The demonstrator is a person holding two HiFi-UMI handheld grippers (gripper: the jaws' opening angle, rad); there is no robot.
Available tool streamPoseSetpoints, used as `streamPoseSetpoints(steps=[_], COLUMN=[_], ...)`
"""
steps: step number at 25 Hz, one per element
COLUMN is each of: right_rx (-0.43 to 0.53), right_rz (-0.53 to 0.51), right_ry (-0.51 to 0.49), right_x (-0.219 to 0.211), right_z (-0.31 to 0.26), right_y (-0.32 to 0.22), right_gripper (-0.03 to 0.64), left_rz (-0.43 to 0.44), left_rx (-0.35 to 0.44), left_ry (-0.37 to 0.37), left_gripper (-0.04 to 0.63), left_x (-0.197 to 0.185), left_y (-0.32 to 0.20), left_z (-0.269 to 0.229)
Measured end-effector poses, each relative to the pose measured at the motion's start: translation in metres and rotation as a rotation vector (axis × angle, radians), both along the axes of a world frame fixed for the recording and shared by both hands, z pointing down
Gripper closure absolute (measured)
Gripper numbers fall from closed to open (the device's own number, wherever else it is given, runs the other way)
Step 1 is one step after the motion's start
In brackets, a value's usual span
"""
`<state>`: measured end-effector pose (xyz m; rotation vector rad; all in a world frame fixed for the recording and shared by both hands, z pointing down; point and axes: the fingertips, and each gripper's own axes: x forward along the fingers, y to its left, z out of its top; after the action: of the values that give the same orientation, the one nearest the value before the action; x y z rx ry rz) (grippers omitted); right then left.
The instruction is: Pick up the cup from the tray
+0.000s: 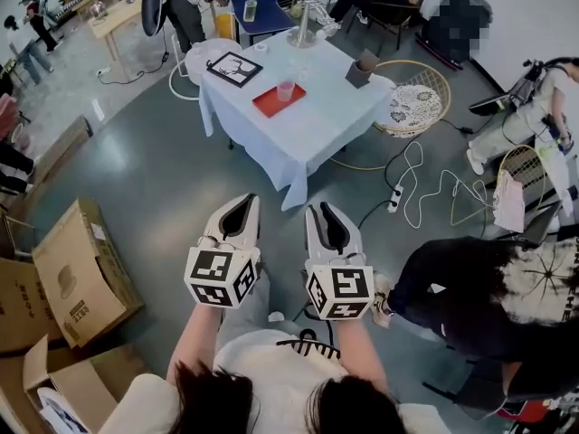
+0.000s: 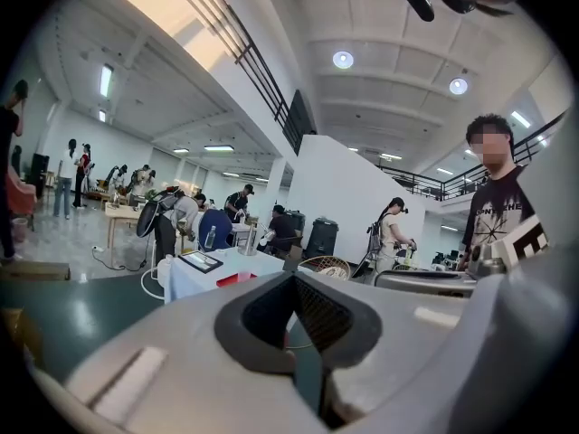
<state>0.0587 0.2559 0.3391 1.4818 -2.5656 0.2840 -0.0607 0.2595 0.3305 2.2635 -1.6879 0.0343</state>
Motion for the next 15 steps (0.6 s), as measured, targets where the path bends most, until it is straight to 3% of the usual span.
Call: streamPoseSetpoints(steps=[6,15], right_rx=[-0.006,-0.017], right_rz=[0.037,0.045], right_ry=[0.011,0.015], right_x=[-0.008,-0.043], right_z=[0.0,-0.005], right_y=[-0.052,-0.121], right_gripper=[0.493,0.446], left_rz=[-0.005,0.056], left_rx=[-0.051,-0.031], left_ry=[-0.039,-0.036], left_gripper=[0.595,0.595], left_x=[-0.018,-0.043], left_y=[-0.054,-0.133], left_z=[0.012,0.002])
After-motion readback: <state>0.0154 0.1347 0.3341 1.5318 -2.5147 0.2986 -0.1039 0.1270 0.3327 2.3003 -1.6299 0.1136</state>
